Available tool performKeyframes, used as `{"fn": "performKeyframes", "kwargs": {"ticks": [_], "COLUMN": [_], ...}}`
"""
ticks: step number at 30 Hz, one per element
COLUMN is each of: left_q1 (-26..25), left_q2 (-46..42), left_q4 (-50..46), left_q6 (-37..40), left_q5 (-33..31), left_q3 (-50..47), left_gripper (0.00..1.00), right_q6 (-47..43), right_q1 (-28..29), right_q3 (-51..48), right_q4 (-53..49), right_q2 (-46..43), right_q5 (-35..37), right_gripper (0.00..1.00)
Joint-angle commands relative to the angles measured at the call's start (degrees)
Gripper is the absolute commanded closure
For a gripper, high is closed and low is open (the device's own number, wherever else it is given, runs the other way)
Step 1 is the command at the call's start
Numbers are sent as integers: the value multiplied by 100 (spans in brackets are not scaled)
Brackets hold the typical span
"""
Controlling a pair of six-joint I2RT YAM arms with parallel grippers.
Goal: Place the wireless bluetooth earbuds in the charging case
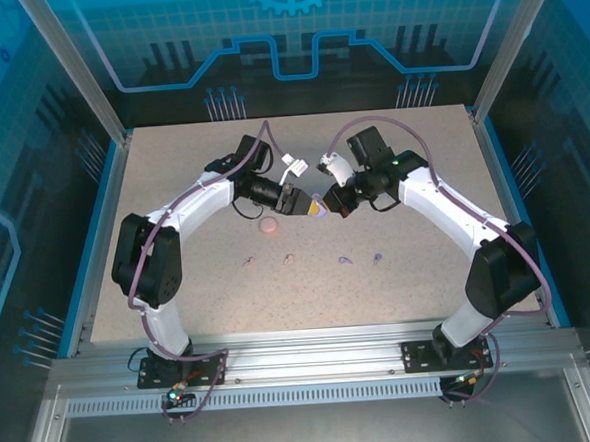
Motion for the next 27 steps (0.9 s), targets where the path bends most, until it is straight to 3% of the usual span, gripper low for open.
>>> {"fn": "performKeyframes", "kwargs": {"ticks": [1, 8, 13, 16, 27], "left_q1": [33, 27, 32, 29, 32], "left_q2": [121, 108, 104, 93, -403], "left_q4": [83, 215, 296, 321, 1491], "left_q6": [-68, -145, -165, -158, -463], "left_q5": [182, 248, 266, 224, -162], "left_q3": [77, -1, -47, -83, -968], "left_gripper": [67, 73, 100, 100, 100], "right_q6": [-70, -28, -9, 67, 487], "right_q1": [-36, -66, -96, -148, -505], "right_q3": [-67, -50, -23, -6, 121], "right_q4": [4, 54, 59, 81, 147], "right_q2": [-130, -119, -113, -117, -450], "right_q5": [-185, -246, -277, -254, -753], "right_gripper": [100, 100, 100, 100, 65]}}
